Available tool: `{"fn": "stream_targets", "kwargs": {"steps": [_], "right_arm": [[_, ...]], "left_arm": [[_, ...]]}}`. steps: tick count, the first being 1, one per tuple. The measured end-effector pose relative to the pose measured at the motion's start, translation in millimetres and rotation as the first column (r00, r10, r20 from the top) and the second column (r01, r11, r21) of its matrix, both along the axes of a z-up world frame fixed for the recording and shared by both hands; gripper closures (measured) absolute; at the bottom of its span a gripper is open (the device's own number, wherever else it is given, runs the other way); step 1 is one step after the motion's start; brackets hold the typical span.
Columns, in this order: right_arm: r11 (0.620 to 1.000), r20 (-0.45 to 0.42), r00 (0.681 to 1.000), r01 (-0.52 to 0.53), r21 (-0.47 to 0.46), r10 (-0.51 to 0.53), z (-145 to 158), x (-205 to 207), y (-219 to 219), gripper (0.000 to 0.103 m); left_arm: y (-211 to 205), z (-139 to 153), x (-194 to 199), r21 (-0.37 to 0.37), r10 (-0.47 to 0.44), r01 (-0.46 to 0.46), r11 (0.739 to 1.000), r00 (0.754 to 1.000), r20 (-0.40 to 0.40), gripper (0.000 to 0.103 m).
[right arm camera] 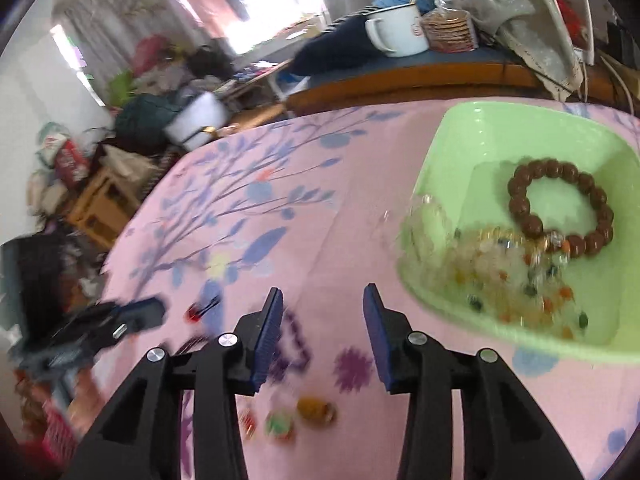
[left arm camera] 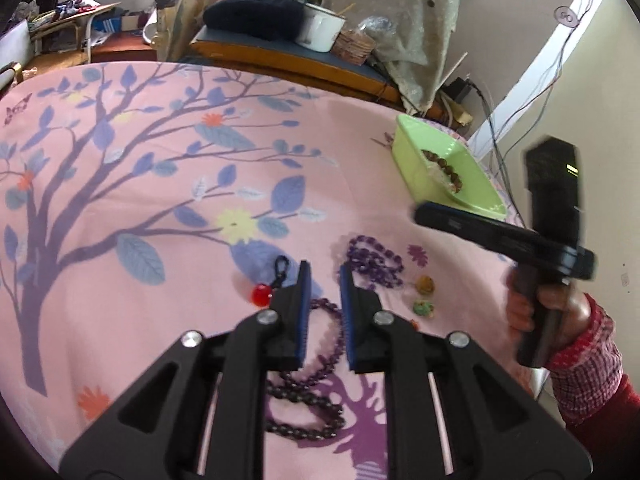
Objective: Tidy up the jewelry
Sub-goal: 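Grasp the purple bead strand with the left tool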
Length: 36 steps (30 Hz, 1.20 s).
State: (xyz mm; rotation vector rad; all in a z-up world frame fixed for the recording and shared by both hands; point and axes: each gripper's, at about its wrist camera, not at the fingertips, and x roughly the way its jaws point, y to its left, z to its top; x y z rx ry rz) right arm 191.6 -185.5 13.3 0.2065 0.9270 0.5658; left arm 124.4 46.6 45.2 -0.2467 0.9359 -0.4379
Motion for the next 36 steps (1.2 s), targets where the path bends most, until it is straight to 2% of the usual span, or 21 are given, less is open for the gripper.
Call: {"fn": "stream_targets", "kwargs": {"steps": [3, 5, 7, 8, 10, 13, 14, 15, 17, 19, 20, 23, 24, 26, 30, 34, 36], "right_arm": [[0.995, -0.025, 0.998, 0.052, 0.080, -0.050, -4, 11, -2, 0.089], [0.975, -0.024, 0.994, 0.107, 0.197, -0.104, -3, 13, -13, 0.089], [0.920, -0.064, 0.984, 0.178, 0.349, -0.166, -6, 14, -29, 0.089], [0.900, -0.094, 0.980, 0.201, 0.388, -0.178, -8, 16, -34, 0.089], [0.867, -0.141, 0.971, 0.237, 0.438, -0.194, -10, 19, -42, 0.089], [0.792, -0.179, 0.959, 0.283, 0.541, -0.220, -8, 18, -59, 0.089], [0.755, -0.193, 0.953, 0.302, 0.582, -0.232, -6, 18, -69, 0.089], [0.742, -0.200, 0.947, 0.321, 0.588, -0.252, -4, 18, -75, 0.089], [0.723, -0.186, 0.911, 0.407, 0.559, -0.369, 5, 17, -101, 0.089], [0.715, -0.116, 0.870, 0.464, 0.523, -0.479, 18, 11, -129, 0.089], [0.724, -0.086, 0.859, 0.476, 0.500, -0.505, 22, 9, -136, 0.089], [0.782, 0.028, 0.837, 0.498, 0.374, -0.547, 36, 7, -151, 0.089], [0.789, 0.086, 0.816, 0.518, 0.331, -0.571, 40, 5, -157, 0.089], [0.789, 0.133, 0.790, 0.552, 0.269, -0.598, 39, 8, -167, 0.089], [0.812, 0.019, 0.821, 0.560, 0.164, -0.570, 8, 35, -181, 0.089], [0.880, 0.047, 0.881, 0.466, 0.091, -0.471, 10, 54, -168, 0.088], [0.875, 0.047, 0.875, 0.480, 0.060, -0.483, 14, 65, -167, 0.088]], "left_arm": [[-3, 3, -2, -0.008, -0.012, 0.012, 1.000, 1.000, 0.014, 0.090], [-3, 4, -4, -0.015, -0.016, 0.017, 1.000, 1.000, 0.017, 0.090], [-2, 3, -5, -0.021, -0.018, 0.019, 1.000, 1.000, 0.014, 0.090], [-1, 2, -4, -0.024, -0.018, 0.018, 1.000, 1.000, 0.010, 0.090], [-1, -2, -2, -0.026, -0.017, 0.017, 1.000, 1.000, 0.000, 0.090], [1, -8, -1, -0.032, -0.014, 0.013, 0.999, 1.000, -0.015, 0.090], [1, -10, 0, -0.034, -0.013, 0.012, 0.999, 1.000, -0.022, 0.090], [1, -12, 1, -0.034, -0.012, 0.011, 0.999, 1.000, -0.028, 0.090], [-1, -13, 4, -0.034, -0.013, 0.012, 0.999, 0.999, -0.040, 0.090], [-7, -12, 6, -0.030, -0.024, 0.023, 0.999, 0.999, -0.040, 0.090], [-11, -10, 8, -0.024, -0.034, 0.034, 0.999, 0.999, -0.035, 0.090], [-28, -2, 14, -0.006, -0.064, 0.064, 0.998, 0.998, -0.019, 0.090], [-33, 0, 17, -0.003, -0.072, 0.072, 0.997, 0.997, -0.014, 0.090], [-44, 6, 23, 0.005, -0.083, 0.083, 0.997, 0.997, -0.003, 0.090], [-47, 18, 28, -0.005, -0.076, 0.076, 0.997, 0.997, 0.031, 0.090], [-28, 13, 29, 0.008, -0.018, 0.018, 1.000, 1.000, 0.010, 0.090], [-19, 8, 28, 0.015, 0.008, -0.008, 1.000, 1.000, -0.004, 0.090]]}}
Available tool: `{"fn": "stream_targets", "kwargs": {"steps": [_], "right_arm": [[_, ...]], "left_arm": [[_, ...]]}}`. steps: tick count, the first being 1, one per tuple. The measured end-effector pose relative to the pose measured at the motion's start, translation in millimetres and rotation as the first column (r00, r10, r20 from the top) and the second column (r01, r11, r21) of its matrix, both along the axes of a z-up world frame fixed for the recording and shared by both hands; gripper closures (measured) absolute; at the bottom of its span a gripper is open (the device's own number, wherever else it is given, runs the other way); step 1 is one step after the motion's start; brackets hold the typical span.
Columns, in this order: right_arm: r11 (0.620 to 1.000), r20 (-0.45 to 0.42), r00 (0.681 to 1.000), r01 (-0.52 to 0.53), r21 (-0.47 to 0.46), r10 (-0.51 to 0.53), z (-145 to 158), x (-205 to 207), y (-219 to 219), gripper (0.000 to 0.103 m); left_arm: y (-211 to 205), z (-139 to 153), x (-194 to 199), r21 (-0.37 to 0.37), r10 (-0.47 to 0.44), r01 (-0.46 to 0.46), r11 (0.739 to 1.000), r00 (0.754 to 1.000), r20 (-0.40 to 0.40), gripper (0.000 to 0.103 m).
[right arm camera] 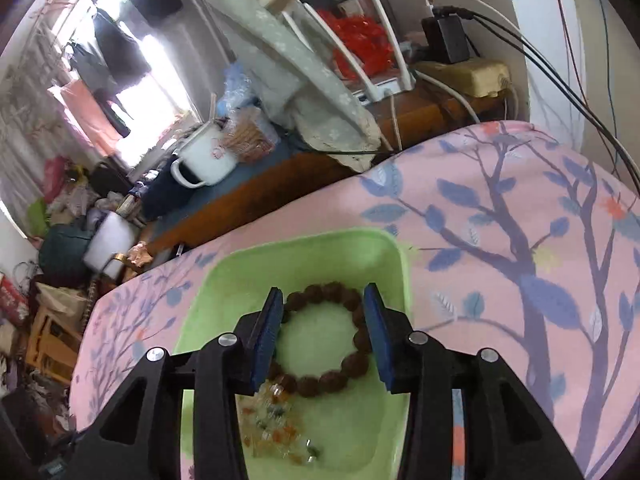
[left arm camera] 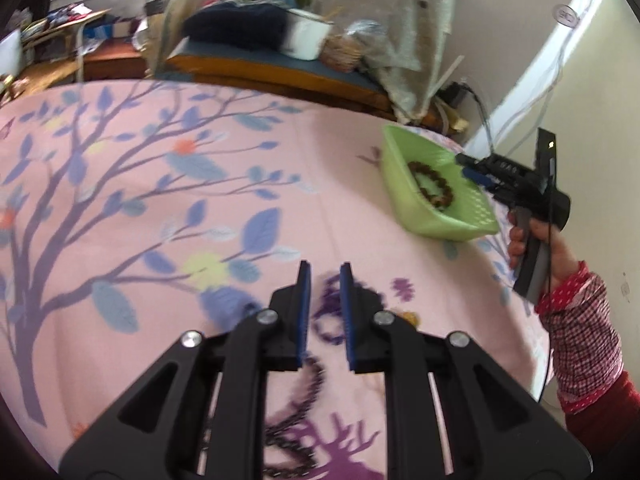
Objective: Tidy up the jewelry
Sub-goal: 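Grasp the purple bead strand with the left tool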
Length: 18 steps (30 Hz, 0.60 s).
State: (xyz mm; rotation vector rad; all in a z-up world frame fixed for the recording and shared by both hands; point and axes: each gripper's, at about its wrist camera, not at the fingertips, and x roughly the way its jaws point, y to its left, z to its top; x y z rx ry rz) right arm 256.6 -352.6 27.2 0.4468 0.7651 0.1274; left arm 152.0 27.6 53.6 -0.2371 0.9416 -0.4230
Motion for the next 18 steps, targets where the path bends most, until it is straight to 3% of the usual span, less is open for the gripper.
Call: {"fn": "stream_targets", "kwargs": {"steps": [2, 4, 8, 12, 14, 16, 18], "right_arm": [[0.995, 0.058, 0.996, 0.071, -0.064, -0.067, 8, -1, -6, 0.088], [0.992, 0.068, 0.990, 0.123, -0.030, -0.121, 6, -4, -21, 0.088], [0.996, -0.015, 0.998, 0.062, 0.066, -0.061, -12, 0, -24, 0.086], [0.996, -0.021, 0.999, 0.030, 0.084, -0.028, -7, 8, -10, 0.084], [0.999, -0.023, 1.000, 0.001, 0.050, 0.000, 0, 12, 2, 0.084], [0.998, 0.091, 0.995, 0.047, -0.052, -0.042, 19, 0, 14, 0.084], [0.993, 0.211, 0.977, 0.030, -0.117, -0.005, 40, -24, 31, 0.084]], "left_arm": [[6, -5, -4, 0.011, 0.009, -0.009, 1.000, 1.000, -0.011, 0.090], [5, -11, -5, 0.026, -0.003, 0.004, 1.000, 1.000, -0.028, 0.090], [-10, -20, -6, 0.031, -0.077, 0.079, 0.996, 0.996, -0.050, 0.089], [-23, -27, -6, 0.043, -0.106, 0.109, 0.993, 0.992, -0.065, 0.089], [-26, -30, -4, 0.047, -0.108, 0.112, 0.993, 0.991, -0.077, 0.089], [-28, -32, -4, 0.049, -0.113, 0.118, 0.992, 0.990, -0.083, 0.089], [-34, -36, -2, 0.056, -0.126, 0.132, 0.990, 0.987, -0.095, 0.089]]}}
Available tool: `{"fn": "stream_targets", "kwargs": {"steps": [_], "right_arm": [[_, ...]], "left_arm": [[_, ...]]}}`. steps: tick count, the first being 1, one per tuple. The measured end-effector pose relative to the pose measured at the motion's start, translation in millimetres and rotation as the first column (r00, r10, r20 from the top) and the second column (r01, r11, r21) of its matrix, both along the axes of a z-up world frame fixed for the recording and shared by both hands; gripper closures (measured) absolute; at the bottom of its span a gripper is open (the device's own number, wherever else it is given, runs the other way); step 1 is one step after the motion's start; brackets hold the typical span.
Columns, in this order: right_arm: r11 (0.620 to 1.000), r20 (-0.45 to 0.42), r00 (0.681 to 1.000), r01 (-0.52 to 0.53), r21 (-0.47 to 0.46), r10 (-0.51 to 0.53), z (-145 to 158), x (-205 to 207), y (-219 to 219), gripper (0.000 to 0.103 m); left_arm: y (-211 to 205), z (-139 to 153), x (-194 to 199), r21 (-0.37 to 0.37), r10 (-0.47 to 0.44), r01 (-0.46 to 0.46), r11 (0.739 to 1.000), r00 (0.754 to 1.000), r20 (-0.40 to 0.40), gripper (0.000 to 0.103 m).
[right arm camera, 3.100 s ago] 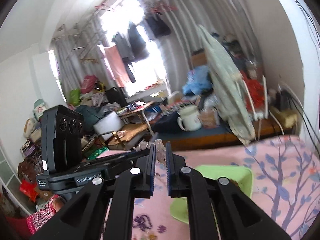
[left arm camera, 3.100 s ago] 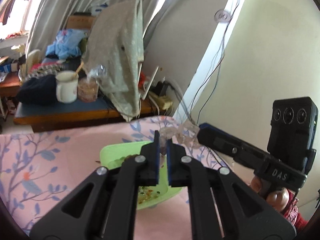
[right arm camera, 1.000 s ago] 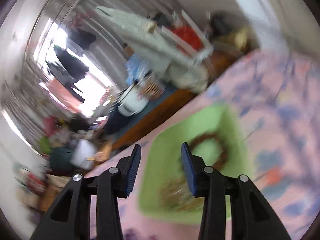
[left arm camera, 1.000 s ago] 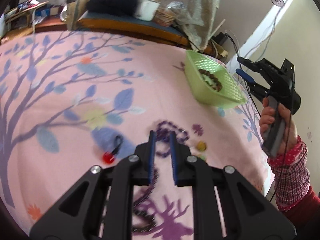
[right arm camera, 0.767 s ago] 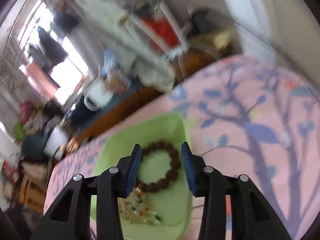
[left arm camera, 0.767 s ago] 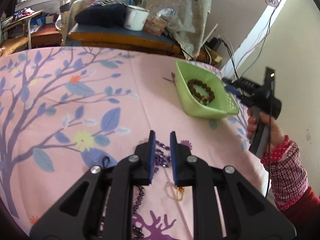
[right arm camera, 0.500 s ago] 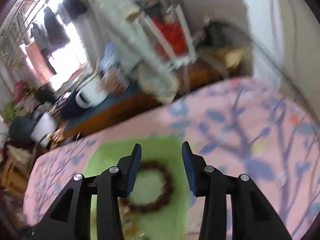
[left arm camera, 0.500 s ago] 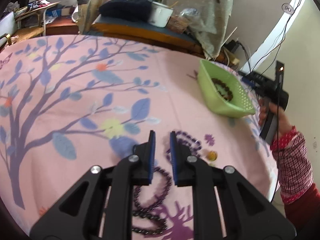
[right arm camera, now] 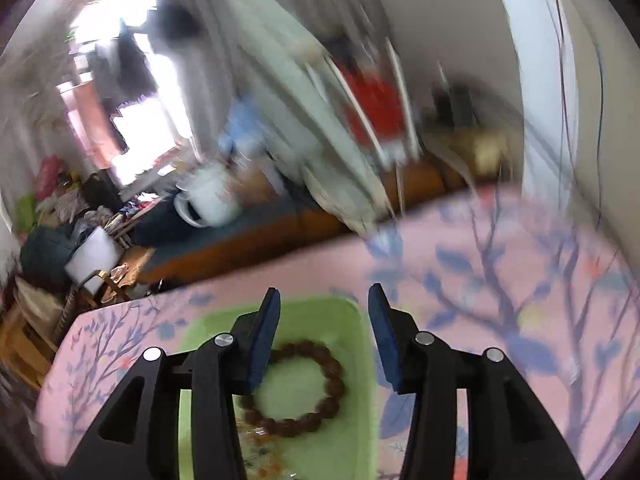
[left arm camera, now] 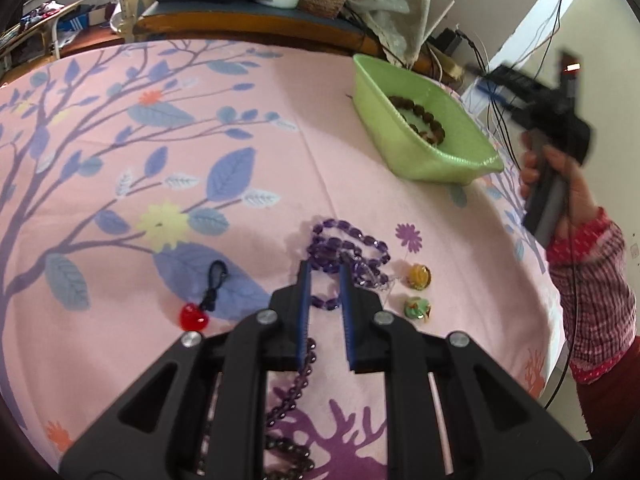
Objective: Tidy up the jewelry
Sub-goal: 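Grasp the purple bead strand with the left tool, then carry the purple bead strand with the left tool into the basket and release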
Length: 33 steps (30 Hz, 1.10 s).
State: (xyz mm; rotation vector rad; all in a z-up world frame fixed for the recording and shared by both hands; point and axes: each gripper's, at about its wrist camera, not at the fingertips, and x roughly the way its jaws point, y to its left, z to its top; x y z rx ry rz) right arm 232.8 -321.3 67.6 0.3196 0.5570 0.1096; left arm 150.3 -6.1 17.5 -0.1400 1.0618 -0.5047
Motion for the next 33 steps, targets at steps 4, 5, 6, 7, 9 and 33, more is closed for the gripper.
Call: {"fn": "stream_targets", "kwargs": {"steps": [4, 5, 6, 7, 9, 33], "right_arm": [[0.944, 0.027, 0.945, -0.327, 0.034, 0.327, 5, -45, 50, 0.084], [0.911, -0.002, 0.911, -0.413, 0.021, 0.413, -1, -58, 69, 0.084], [0.888, -0.030, 0.887, -0.461, 0.005, 0.460, -6, -64, 82, 0.084], [0.855, -0.078, 0.854, -0.518, -0.032, 0.514, -15, -74, 102, 0.084], [0.823, -0.128, 0.823, -0.564, -0.070, 0.553, -26, -80, 125, 0.084], [0.765, -0.065, 0.778, -0.626, -0.147, 0.625, 16, -98, 174, 0.103]], "left_arm": [[-10, -11, 7, 0.038, -0.005, 0.004, 0.999, 1.000, 0.022, 0.103], [-8, -12, 11, 0.042, 0.010, -0.011, 0.999, 1.000, 0.025, 0.103], [-4, -11, 14, 0.027, 0.027, -0.027, 0.999, 0.999, 0.020, 0.103], [1, -9, 16, 0.018, 0.048, -0.049, 0.999, 0.999, 0.024, 0.103], [17, 7, 18, -0.036, 0.089, -0.088, 0.995, 0.995, 0.046, 0.103], [12, 57, -34, -0.006, 0.058, -0.059, 0.998, 0.971, 0.231, 0.049]]}}
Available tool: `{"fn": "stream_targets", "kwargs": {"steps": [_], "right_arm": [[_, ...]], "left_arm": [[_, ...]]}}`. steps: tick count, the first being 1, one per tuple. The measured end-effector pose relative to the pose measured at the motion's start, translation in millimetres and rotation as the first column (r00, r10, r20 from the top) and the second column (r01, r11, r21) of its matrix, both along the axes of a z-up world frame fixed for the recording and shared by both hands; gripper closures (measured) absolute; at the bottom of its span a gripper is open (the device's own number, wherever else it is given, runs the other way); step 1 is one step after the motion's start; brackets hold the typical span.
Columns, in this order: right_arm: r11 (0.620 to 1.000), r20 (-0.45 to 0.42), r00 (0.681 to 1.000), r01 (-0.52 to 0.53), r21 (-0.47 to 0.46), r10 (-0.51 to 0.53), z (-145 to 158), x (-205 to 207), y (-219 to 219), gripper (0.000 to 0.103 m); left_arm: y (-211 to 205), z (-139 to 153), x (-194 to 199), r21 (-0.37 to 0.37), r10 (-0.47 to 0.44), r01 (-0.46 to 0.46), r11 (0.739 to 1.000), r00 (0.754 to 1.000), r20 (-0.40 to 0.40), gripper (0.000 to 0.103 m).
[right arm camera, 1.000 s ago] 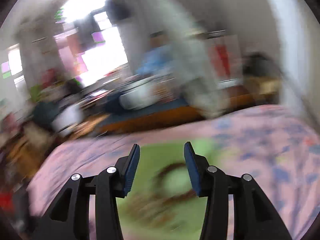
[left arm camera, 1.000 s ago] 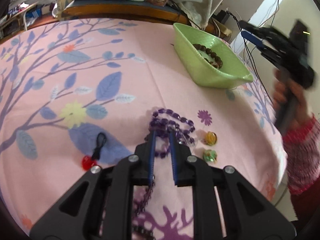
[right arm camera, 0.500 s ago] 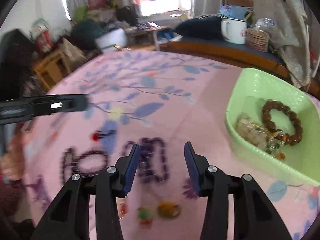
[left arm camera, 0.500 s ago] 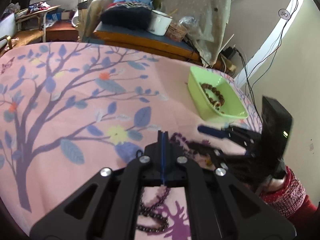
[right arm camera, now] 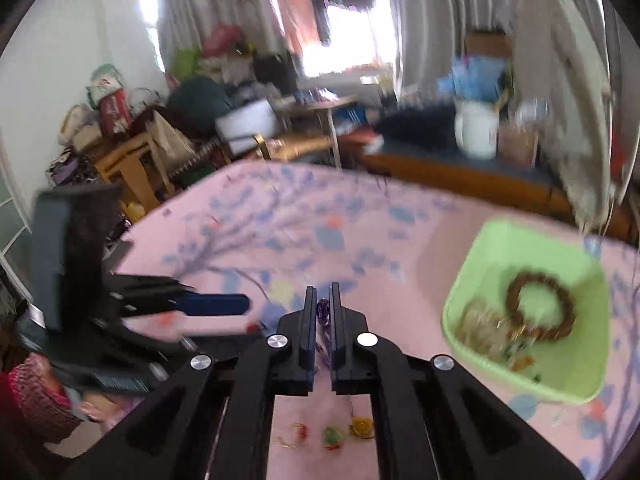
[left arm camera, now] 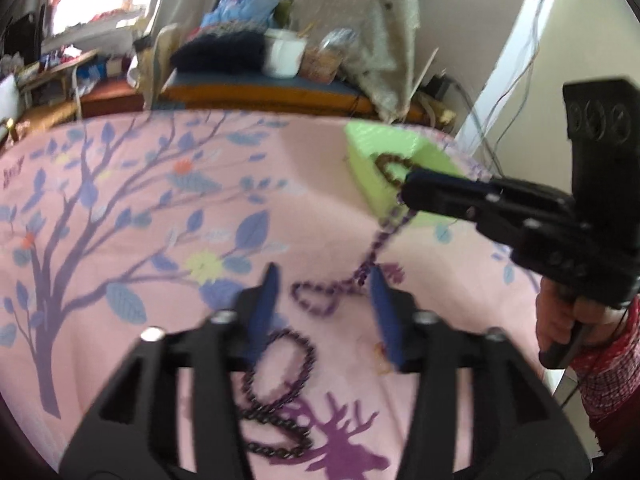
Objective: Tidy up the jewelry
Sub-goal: 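Carry the purple bead strand with the left tool into the basket and release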
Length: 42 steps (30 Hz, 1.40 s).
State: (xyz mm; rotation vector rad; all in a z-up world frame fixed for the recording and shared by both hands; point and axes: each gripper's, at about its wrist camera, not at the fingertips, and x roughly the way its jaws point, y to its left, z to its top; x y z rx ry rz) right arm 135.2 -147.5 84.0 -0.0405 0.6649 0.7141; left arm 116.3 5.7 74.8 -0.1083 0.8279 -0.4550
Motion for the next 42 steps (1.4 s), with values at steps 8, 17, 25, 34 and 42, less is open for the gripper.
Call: {"fn": "stream_targets", "kwargs": {"steps": [8, 17, 25, 34, 42], "right_arm": [[0.997, 0.150, 0.989, -0.016, 0.071, 0.005, 62, -25, -9, 0.103], [0.989, 0.268, 0.960, 0.045, 0.139, -0.081, 114, -27, -38, 0.103], [0.965, 0.327, 0.920, 0.153, 0.215, -0.218, 154, 2, -86, 0.103], [0.941, 0.174, 0.937, 0.265, 0.211, -0.303, 83, 43, -132, 0.103], [0.925, -0.036, 0.948, 0.318, 0.209, -0.317, -2, 64, -141, 0.103]], "left_arm": [[-45, 22, -2, 0.053, -0.098, 0.093, 0.994, 0.989, 0.115, 0.048], [-58, 70, 23, 0.004, -0.125, 0.126, 0.992, 0.978, 0.169, 0.098], [-93, 138, 67, -0.072, -0.131, 0.151, 0.986, 0.966, 0.224, 0.098], [-138, 92, 113, -0.091, -0.171, 0.180, 0.979, 0.980, 0.100, 0.098], [-156, 17, 131, 0.031, -0.152, 0.157, 0.987, 0.982, -0.114, 0.092]]}}
